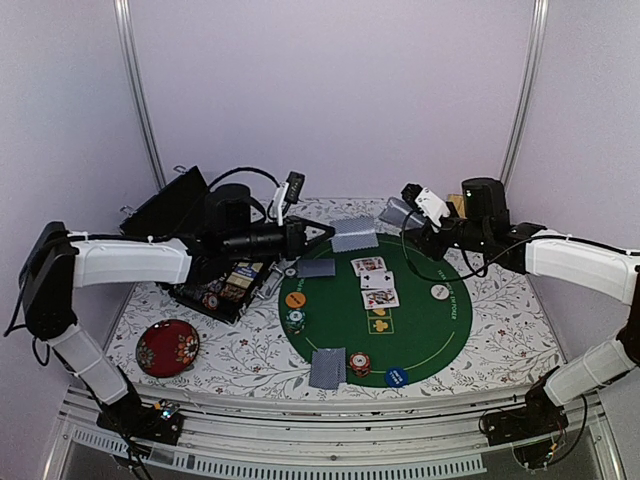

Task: Distribute texas hold em gaming equipment
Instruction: Pick up the poker card from the face-down deck piles, then distribute the poker card in the community card area.

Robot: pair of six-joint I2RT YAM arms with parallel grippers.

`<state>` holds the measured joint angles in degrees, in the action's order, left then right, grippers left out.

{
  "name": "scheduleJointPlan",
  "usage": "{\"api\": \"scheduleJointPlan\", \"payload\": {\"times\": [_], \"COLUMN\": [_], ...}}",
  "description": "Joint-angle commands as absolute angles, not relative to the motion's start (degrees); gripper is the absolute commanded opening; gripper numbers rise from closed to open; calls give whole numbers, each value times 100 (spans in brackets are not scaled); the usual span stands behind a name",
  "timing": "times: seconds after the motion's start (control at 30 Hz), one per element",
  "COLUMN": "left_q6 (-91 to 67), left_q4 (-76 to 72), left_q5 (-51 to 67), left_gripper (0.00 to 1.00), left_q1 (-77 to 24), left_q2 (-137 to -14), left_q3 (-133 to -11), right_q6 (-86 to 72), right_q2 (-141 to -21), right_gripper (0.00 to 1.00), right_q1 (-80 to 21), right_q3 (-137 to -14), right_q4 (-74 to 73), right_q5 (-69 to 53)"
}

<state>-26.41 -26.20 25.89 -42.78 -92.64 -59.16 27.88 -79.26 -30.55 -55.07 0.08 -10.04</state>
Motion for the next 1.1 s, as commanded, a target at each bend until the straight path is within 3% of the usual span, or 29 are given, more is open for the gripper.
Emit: {"api": "scheduleJointPlan", "payload": {"times": [0.0, 0.33, 1.07], "left_q6": [-3683, -4527, -5423], "left_q4": [-3106, -3221, -3551], "left_q5": [2499, 2220, 2186], "left_gripper": [0, 0, 0], "left_q1": [-4279, -5022, -5288], "left_q2": [-9896, -12154, -12983], "left_q3": [-5625, -6598, -6650], "right_q6": [2542, 2566, 2628], "right_q2": [-7719, -7503, -7489], "right_gripper": [46, 46, 46], "right_q1": [-2939, -2921, -2917], "right_q3": [-5432, -5383, -5401], "right_q4": [215, 58, 30], "right_q5": [-402, -395, -501]}}
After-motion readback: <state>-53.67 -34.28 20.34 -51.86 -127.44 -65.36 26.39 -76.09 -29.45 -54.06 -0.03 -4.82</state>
